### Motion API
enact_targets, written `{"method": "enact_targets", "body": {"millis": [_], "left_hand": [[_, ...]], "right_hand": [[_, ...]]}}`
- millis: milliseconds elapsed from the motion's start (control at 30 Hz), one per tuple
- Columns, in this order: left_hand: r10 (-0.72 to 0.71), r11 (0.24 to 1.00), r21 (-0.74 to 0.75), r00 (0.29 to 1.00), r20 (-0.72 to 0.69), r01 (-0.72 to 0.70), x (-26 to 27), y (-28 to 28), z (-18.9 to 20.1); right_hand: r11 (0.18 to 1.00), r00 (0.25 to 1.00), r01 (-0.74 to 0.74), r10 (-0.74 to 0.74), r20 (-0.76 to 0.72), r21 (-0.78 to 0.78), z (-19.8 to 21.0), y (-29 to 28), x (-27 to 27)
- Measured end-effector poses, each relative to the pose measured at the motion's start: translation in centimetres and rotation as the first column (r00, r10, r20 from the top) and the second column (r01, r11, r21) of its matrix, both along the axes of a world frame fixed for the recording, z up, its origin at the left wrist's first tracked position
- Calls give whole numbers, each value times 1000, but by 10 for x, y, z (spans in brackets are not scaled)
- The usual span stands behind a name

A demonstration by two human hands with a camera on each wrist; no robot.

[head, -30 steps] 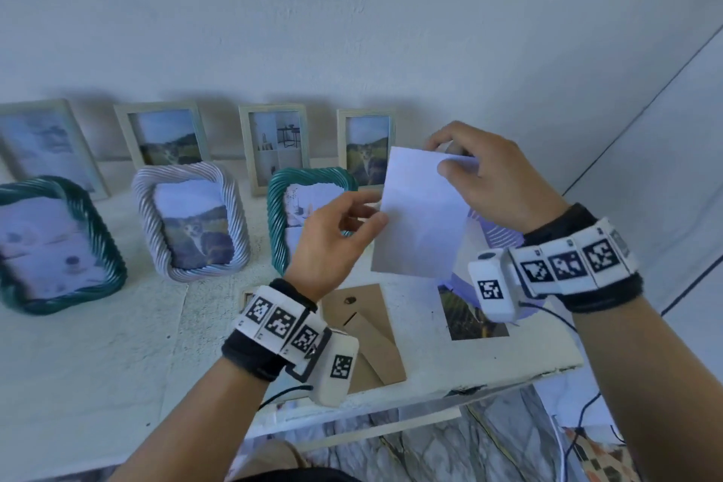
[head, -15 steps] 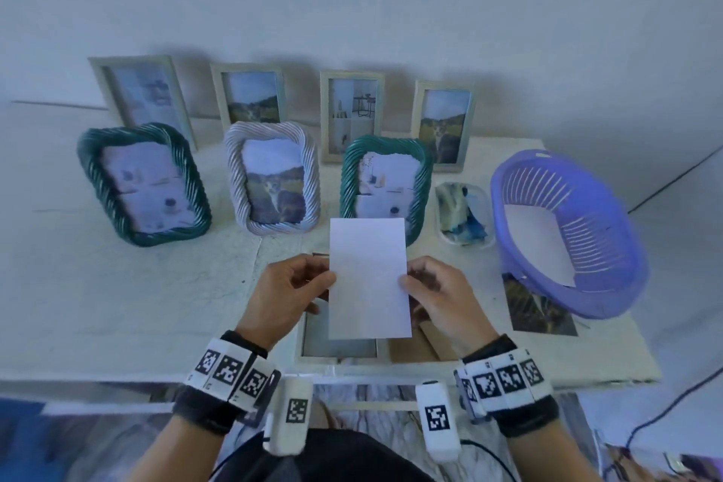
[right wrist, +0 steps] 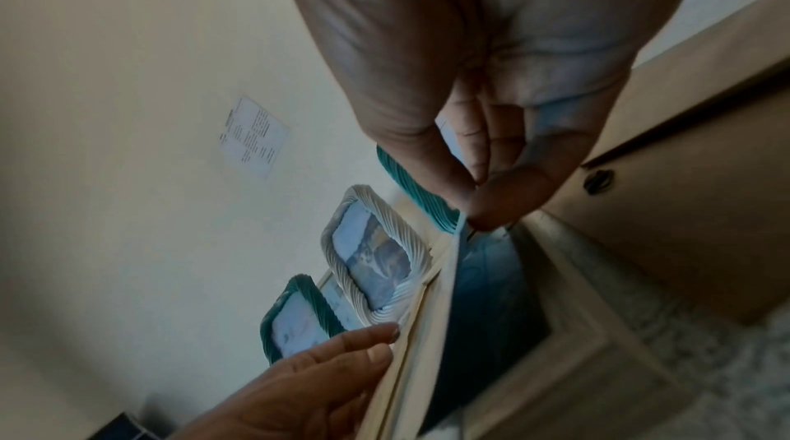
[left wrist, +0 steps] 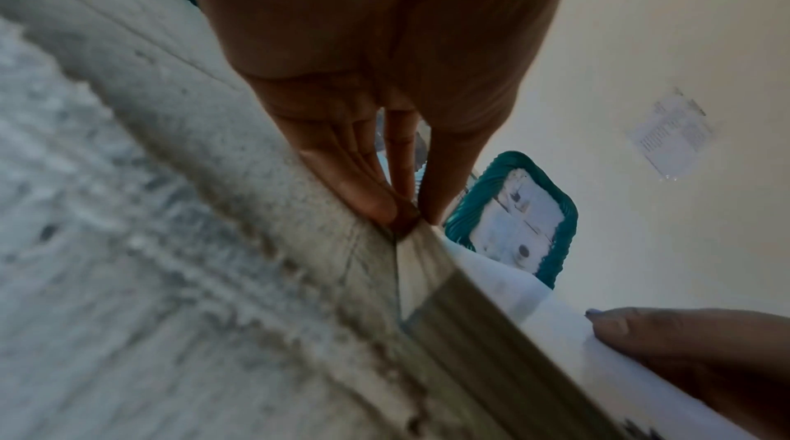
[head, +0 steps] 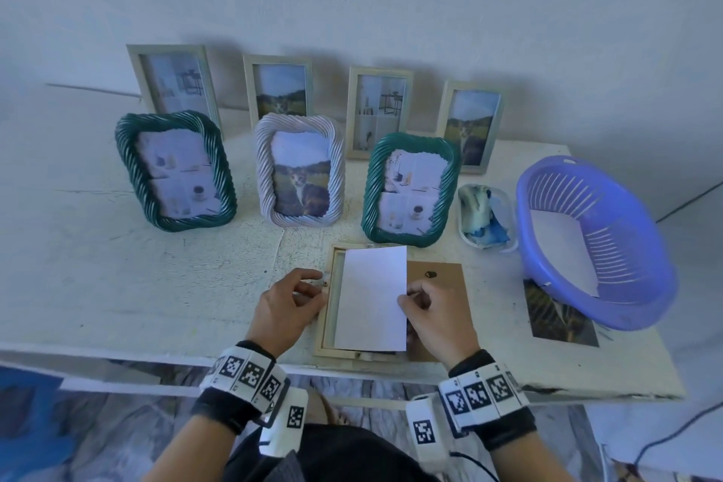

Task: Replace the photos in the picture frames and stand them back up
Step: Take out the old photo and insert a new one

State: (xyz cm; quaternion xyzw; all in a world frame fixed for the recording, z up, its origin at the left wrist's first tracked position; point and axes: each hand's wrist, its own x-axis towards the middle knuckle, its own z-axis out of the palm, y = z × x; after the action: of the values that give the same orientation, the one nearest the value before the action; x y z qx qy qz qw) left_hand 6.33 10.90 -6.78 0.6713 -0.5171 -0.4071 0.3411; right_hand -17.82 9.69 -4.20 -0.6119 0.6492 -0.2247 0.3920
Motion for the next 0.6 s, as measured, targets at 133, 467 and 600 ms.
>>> {"method": "enact_targets", "body": {"millis": [133, 467, 600], "left_hand": [[-3, 1000, -8, 1000, -2, 3, 2, 0, -4], [-31, 1000, 3, 997, -77, 31, 7, -3, -8], [-27, 1000, 5, 996, -89, 28, 8, -4, -10]], "right_hand": [[1000, 992, -5, 1, -127, -29, 0, 0, 12], [988, 916, -106, 53, -398, -113, 9, 1, 27], [986, 918, -117, 61, -392, -120, 7, -3, 32]]}}
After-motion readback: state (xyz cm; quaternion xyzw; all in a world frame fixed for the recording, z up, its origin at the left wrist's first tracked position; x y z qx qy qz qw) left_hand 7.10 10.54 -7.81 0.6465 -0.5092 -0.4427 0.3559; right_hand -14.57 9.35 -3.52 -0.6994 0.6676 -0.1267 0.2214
